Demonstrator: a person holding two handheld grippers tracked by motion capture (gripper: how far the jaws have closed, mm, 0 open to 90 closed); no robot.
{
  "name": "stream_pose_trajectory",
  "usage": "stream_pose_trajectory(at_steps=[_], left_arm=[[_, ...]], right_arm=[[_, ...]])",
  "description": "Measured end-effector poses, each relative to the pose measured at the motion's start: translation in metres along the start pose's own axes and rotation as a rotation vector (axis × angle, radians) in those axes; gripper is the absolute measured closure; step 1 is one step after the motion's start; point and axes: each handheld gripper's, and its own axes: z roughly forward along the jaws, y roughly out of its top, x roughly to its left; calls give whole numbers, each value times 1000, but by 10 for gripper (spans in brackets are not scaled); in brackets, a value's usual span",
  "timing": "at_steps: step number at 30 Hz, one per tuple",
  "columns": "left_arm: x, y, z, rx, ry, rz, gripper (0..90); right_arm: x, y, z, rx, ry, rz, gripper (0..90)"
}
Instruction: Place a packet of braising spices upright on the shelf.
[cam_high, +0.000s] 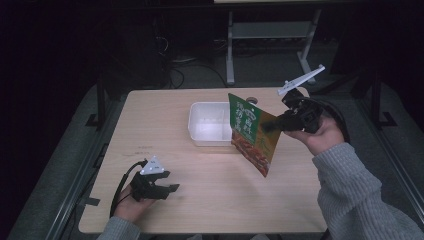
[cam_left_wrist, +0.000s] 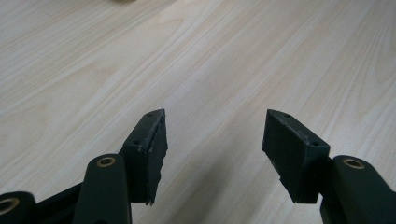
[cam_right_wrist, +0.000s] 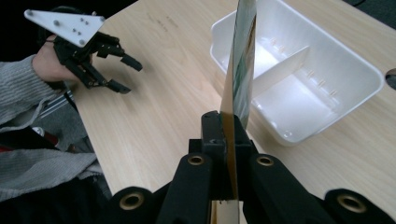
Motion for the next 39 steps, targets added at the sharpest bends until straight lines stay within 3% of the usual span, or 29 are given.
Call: stream_pose_trajectory(at_steps=[21,39], left_arm=[[1,0,-1,-5,1,1,379],[1,0,-2,-11,0,5,369]], right_arm=[[-9,37,3,0,-50,-5,900],[-19,57,12,-9,-81,11,900]])
